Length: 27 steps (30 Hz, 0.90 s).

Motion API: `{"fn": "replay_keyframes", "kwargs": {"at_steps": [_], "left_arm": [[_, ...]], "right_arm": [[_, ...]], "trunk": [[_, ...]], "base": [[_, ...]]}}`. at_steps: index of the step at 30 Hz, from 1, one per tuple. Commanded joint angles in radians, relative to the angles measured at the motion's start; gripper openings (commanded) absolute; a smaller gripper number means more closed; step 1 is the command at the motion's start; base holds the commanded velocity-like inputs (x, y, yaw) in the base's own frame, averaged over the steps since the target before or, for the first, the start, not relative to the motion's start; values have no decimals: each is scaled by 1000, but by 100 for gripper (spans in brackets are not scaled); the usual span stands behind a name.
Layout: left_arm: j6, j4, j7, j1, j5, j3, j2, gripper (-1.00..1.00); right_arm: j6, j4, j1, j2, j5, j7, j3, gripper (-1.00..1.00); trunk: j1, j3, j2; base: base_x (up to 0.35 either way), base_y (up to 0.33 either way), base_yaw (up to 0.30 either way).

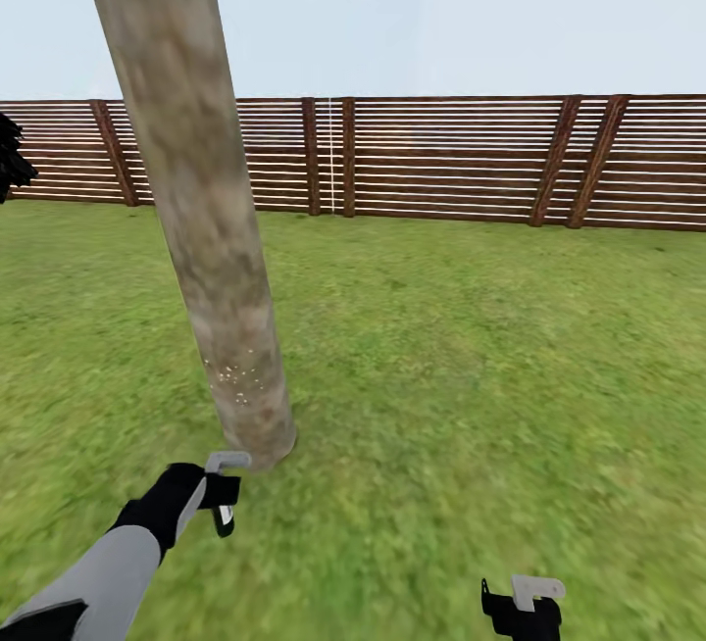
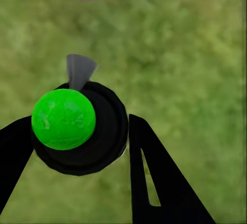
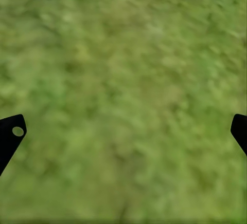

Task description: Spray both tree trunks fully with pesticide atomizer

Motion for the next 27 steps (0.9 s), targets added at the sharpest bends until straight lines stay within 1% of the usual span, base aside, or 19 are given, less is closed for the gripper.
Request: {"fn": "replay_keyframes", "kwargs": {"at_steps": [1, 5, 6, 7, 10, 11, 13, 16, 17, 19, 21, 23, 27], "left_arm": [[1, -4, -8, 0, -14, 10, -5, -100], [1, -6, -6, 0, -14, 14, 2, -100], [0, -7, -6, 0, -14, 32, 3, -100], [-2, -7, -6, 0, -16, 62, 4, -100], [-3, -7, -6, 0, -22, 82, 5, -100], [-3, -7, -5, 0, -23, 85, 6, -100], [-3, -7, 17, 1, -22, 88, 8, -100], [-4, -1, 88, 1, -17, 90, 6, -100], [-6, 4, 99, 1, -16, 91, 7, -100], [-24, 6, 104, 1, -14, 93, 4, -100], [-54, 3, 107, 1, -14, 92, -6, -100], [-61, -2, 107, 1, -13, 92, -10, -100], [-65, -3, 108, 1, -13, 93, -11, -100]], "right_arm": [[-2, 0, 0, 0, -7, -3, 9, 100], [-2, -1, 0, 0, -8, -3, 9, 100], [-2, -1, 0, 0, -8, -4, 9, 100], [-2, -1, 0, 0, -8, -4, 9, 100], [-2, -2, 0, 0, -8, -4, 9, 100], [-2, -2, 0, 0, -8, -3, 9, 100], [-2, -2, 0, 0, -9, -4, 9, 100], [-2, -2, 0, 0, -8, -4, 9, 100], [-2, -2, 0, 0, -8, -4, 9, 100], [-2, -2, 0, 0, -8, -3, 9, 100], [-2, -2, 0, 0, -8, -3, 9, 100], [-1, -1, 0, 0, -9, -5, 8, 100], [-3, 1, 8, -2, -6, -7, 8, 100]], "trunk": [[0, -1, 0], [0, -1, 0], [0, -1, 0], [0, -1, 0], [0, -1, 0], [0, -1, 0], [0, -1, 0], [0, -1, 0], [0, -1, 0], [0, -1, 0], [0, -1, 0], [0, -1, 0], [0, -1, 0]], "base": [[0, 0, 0], [28, -20, 0], [167, -148, 0], [195, -183, 0], [126, -227, 66], [-23, -264, 209], [-102, -272, 254], [-115, -275, 270], [-112, -276, 273], [-110, -276, 273], [-48, -276, 236], [47, -275, 62], [137, -263, 12]]}}
